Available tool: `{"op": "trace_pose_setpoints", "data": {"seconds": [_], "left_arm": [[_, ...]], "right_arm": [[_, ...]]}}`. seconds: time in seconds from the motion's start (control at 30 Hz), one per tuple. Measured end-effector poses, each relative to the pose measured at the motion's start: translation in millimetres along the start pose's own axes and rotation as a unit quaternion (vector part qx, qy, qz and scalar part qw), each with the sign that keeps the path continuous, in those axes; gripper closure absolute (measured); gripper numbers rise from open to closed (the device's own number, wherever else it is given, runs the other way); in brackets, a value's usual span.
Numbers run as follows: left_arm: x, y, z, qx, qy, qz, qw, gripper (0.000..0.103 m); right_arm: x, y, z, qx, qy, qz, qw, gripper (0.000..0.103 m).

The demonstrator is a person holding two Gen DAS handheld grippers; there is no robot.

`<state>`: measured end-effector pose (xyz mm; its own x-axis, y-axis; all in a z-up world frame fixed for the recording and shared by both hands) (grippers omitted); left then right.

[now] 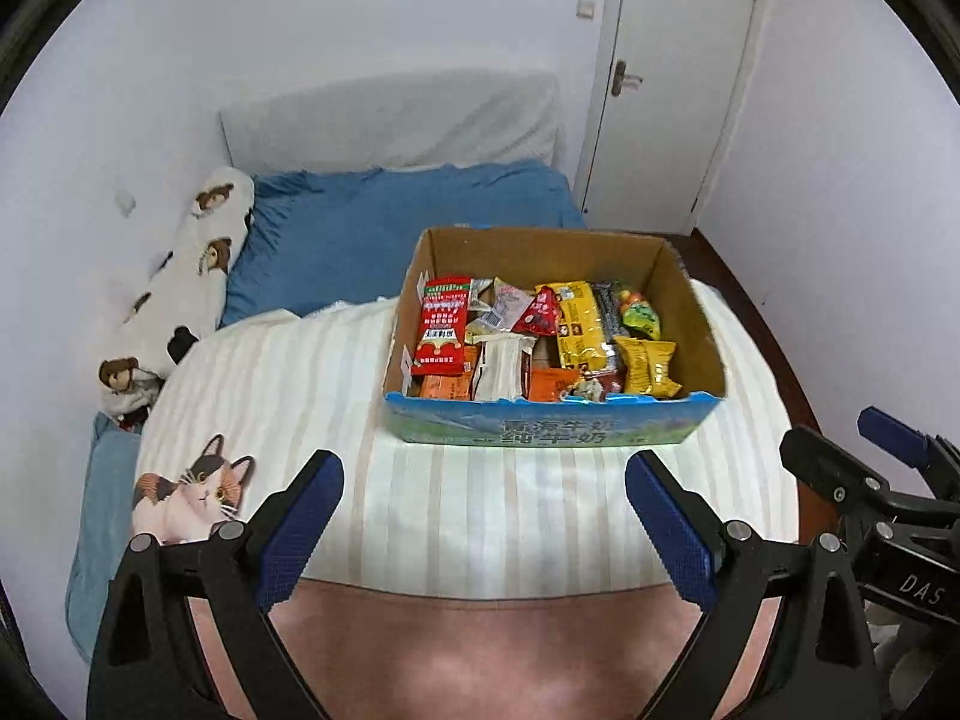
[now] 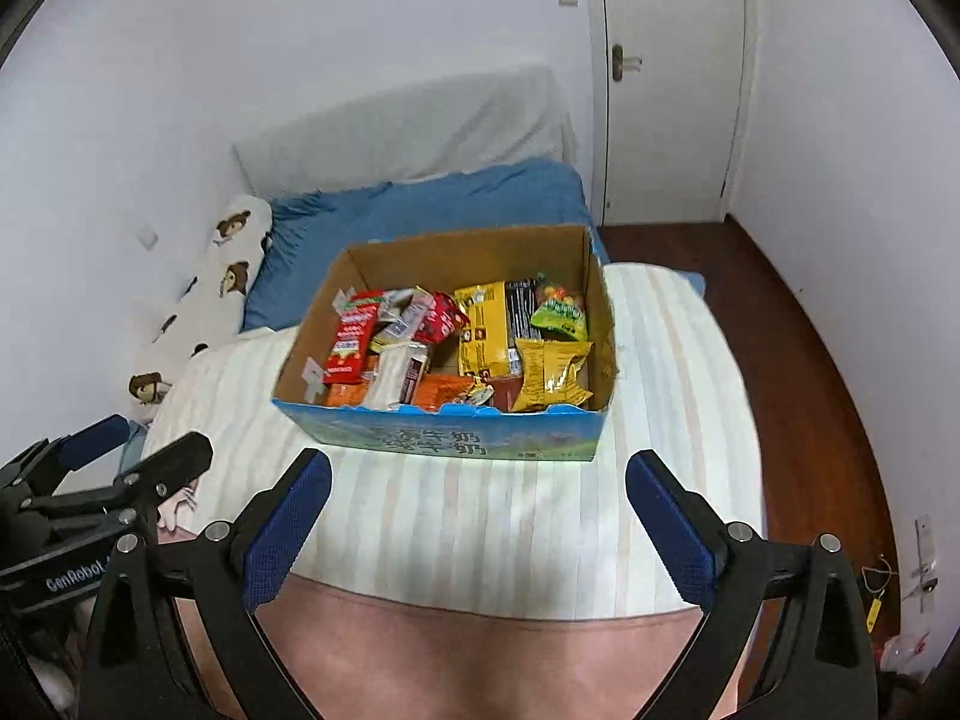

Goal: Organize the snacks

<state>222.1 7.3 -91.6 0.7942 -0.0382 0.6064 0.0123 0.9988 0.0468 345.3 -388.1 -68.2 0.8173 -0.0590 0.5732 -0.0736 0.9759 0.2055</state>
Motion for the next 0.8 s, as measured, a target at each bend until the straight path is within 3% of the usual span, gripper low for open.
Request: {"op": "trace_pose_setpoints", "data": {"seconds": [0.43,0.8], "left_arm": [[-18.3,7.5,84.7,0.019,-0.06,0.001,0.998,0.007],[-24.4,11.8,105.6,0.019,-0.075,0.006,0.997,0.006]], "right_arm": [[-26.4,26.7,102.8,-0.005,-0.06,0.024,0.998,0.002],[-26.8,27.4,127.7,-0.009,-0.081,0.026,0.996,0.002]]}}
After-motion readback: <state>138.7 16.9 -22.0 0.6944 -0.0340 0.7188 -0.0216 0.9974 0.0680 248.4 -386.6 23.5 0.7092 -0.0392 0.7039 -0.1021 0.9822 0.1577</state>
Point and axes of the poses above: each gripper's, at about its wrist camera, not at the fingertips, and z roughly against the way its jaws point, y to its left, x to its top, the point moved 7 cm from there along -z, roughly the way its jaws point, and after that the axes turned 6 degrees about x, right-handed, at the moved point
